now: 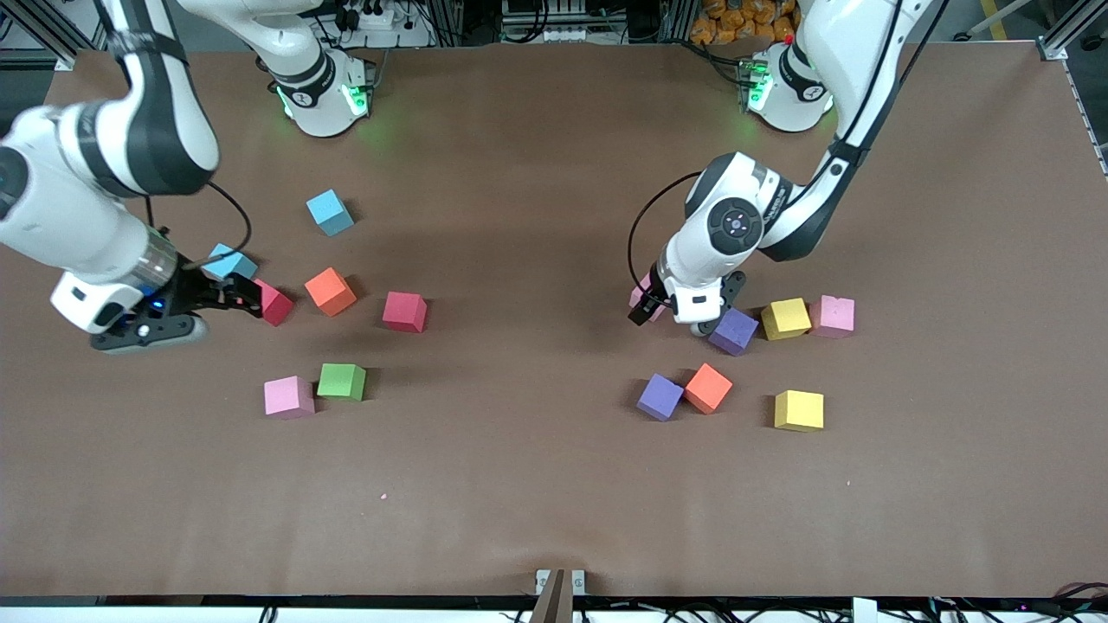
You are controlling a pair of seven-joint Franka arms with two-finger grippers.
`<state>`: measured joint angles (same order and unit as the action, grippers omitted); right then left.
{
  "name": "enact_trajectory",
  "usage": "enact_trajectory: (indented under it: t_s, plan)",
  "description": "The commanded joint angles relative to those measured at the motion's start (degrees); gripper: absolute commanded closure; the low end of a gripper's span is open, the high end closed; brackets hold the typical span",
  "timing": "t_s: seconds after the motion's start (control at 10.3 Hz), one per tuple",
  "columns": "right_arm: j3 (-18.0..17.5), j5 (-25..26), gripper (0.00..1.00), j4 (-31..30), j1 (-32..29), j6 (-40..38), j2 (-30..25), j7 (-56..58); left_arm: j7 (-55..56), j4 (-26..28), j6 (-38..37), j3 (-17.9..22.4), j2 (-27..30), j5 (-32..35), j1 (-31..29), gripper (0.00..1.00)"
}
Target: Form number 2 with 11 blocks
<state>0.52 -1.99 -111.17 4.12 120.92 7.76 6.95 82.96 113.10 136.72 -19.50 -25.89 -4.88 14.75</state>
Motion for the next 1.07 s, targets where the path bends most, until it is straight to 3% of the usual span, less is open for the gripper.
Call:
enact_trajectory:
  t_s: [0.0, 0.29, 0.48, 0.68, 0.87, 0.97]
  plan:
    - [0.27, -0.99, 0.0, -0.62, 1.06, 5.45, 4.78, 0.17, 0.89, 1.5, 0.92, 0.25, -0.21, -0.05, 0.63, 0.0]
    - [0.18, -1.0, 0.0, -4.82, 2.64, 8.52, 6.12, 2.89, 0.54, 2.74, 0.65, 0.34, -0.21, 0.57, 0.98, 0.0]
    - [0.0, -1.0, 0.0, -12.11, 2.99, 20.0, 6.12, 6.05, 0.89, 3.88, 0.65, 0.34, -0.91, 3.72, 0.72, 0.0]
    - [0.09, -1.0, 0.0, -11.53, 4.4, 22.08, 8.14, 6.23, 0.98, 3.8, 1.0, 0.34, -1.52, 4.35, 0.36, 0.0]
    - [0.09, -1.43, 0.0, -6.89, 4.05, 22.08, 10.94, 8.34, 1.15, 3.62, 2.49, 0.34, -2.75, 4.35, 0.45, 0.01]
    - [0.09, -5.44, 0.0, -3.73, 4.66, 22.17, 14.0, 7.74, 1.5, 3.53, 2.93, 0.34, -3.02, 4.35, 0.54, 0.14]
